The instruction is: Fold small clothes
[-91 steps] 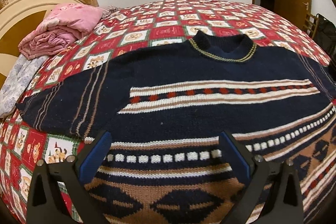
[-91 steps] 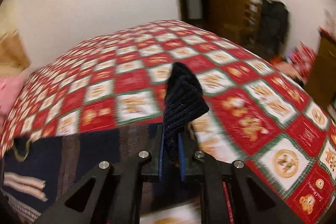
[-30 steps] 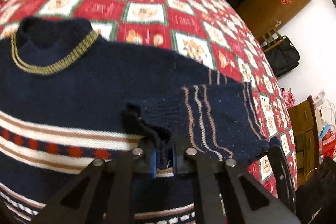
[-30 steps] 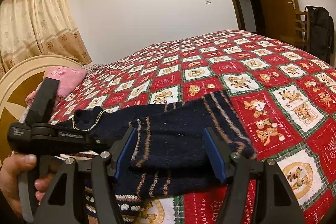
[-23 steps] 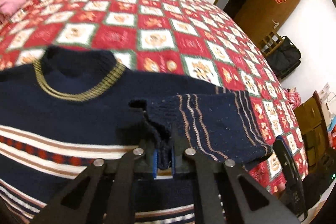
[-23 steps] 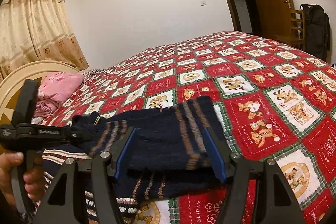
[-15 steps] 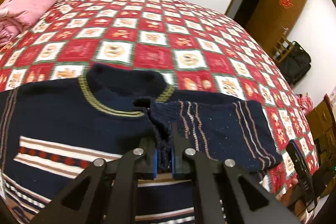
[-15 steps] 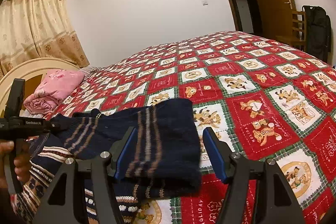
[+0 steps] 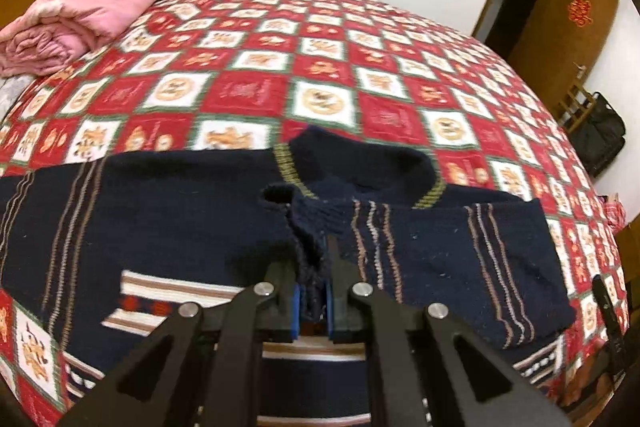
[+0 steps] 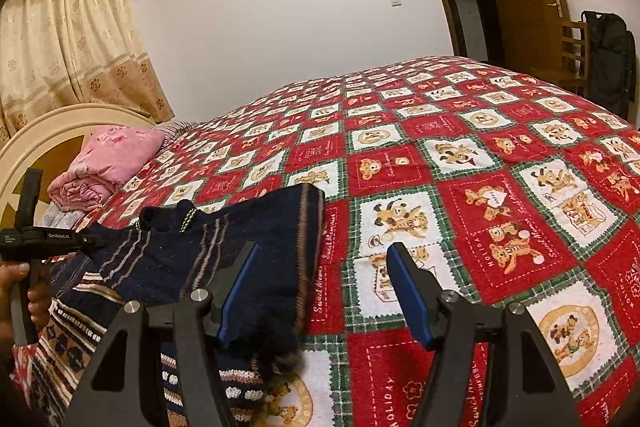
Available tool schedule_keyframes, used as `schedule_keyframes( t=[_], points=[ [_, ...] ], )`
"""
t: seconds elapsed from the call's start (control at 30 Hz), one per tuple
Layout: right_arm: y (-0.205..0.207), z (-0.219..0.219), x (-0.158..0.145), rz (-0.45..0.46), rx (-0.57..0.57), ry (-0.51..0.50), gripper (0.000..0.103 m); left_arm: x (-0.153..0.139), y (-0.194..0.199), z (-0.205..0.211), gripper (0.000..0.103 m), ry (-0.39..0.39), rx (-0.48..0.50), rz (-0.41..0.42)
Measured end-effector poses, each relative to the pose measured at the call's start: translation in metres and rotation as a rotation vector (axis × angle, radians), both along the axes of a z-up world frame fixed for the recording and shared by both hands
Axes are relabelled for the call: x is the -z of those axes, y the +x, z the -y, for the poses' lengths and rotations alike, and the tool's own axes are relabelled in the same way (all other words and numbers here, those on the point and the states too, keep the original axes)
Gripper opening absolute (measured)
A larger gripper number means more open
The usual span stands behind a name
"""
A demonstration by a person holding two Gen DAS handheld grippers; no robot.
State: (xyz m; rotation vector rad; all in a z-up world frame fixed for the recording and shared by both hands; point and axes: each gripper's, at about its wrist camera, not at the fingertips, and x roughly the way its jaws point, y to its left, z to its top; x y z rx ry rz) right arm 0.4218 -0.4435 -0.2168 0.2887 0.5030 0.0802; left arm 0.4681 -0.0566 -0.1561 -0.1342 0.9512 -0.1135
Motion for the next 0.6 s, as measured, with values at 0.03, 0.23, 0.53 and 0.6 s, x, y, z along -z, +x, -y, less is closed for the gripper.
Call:
schedule_keyframes(
  t=[0.03, 0.23, 0.53, 0.6],
  points=[
    [0.001, -0.001, 0.000, -0.003, -0.006, -0.003, 0.066, 0.003, 0.000, -0.005, 0.009, 0.005, -0.005, -0.004],
    [0.000, -0.014, 0.001, -0.004, -0.098, 0.006, 0.066, 0.016, 0.003, -0.021, 0.009, 0.014, -0.037, -0.019],
    [0.002, -0.068, 0.010, -0.072, -0.385, -0.051, 0.066, 0.026, 0.012, -0.034, 0.009, 0.032, -0.068, -0.029],
    [0.005, -0.073, 0.016, -0.116, -0.394, -0.064, 0.066, 0.030, 0.013, -0.036, 0.010, 0.035, -0.069, -0.038]
  ],
)
